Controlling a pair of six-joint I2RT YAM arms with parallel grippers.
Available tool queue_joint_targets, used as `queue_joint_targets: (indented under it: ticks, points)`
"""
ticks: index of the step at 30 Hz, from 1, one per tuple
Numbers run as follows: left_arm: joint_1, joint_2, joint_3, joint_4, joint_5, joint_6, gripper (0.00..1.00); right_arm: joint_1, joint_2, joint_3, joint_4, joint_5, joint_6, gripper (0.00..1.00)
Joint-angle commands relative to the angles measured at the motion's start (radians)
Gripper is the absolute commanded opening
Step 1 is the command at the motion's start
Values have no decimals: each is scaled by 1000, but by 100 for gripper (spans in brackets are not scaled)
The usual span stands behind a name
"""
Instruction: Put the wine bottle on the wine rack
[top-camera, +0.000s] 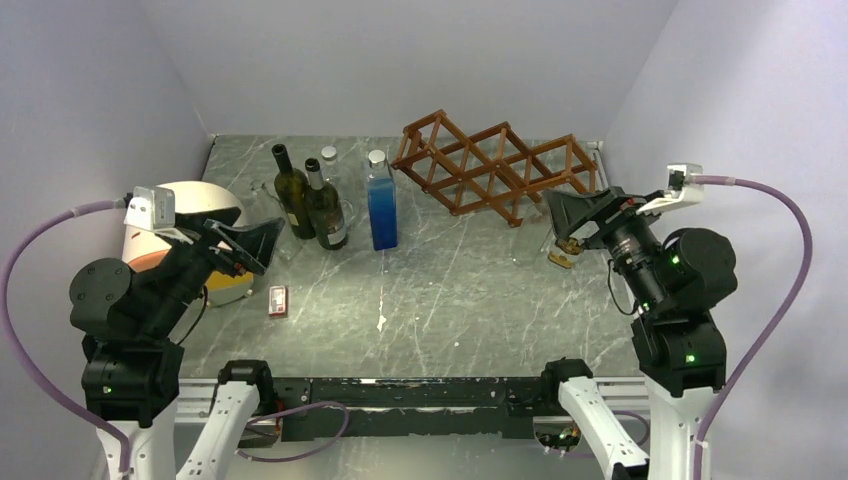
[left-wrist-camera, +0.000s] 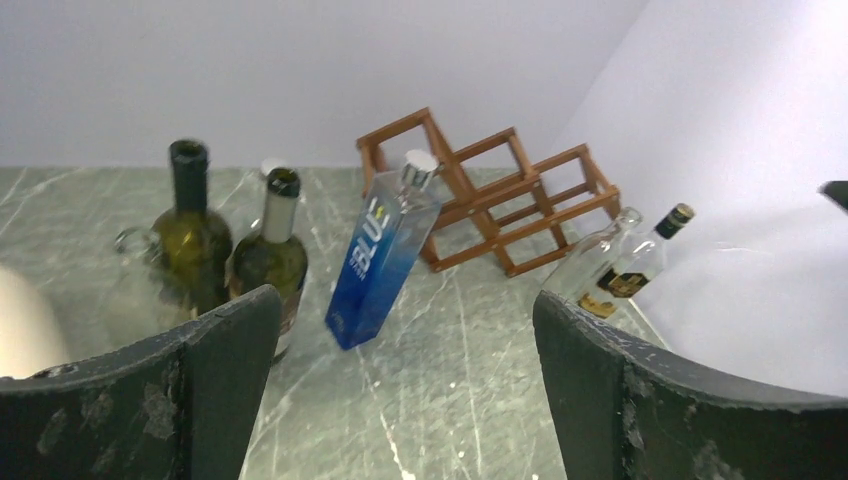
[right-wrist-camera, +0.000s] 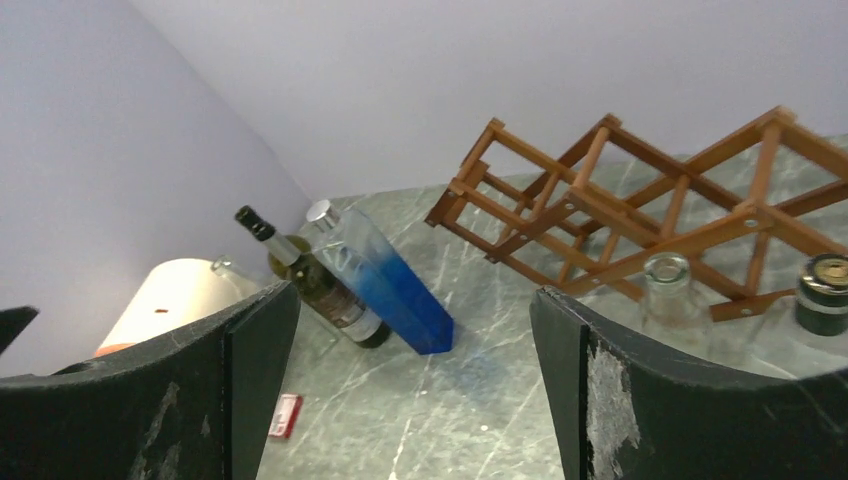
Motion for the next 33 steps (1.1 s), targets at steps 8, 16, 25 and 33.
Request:
queue_joint_targets:
  ticks: [8,16,25,33]
  points:
    - [14,22,-99,425,271,-77,100,27,54,-133,113,-166,152,88]
    - [14,-3,-182,550,342,-131,100,34,102,-135,9,113,-9,86]
    - [14,-2,-254,568,472,-92,100,34,260,-75,-79,318,-170,83]
    - [14,28,-337,594,465,-117,96,65,454,-45,-101,382,-167,73]
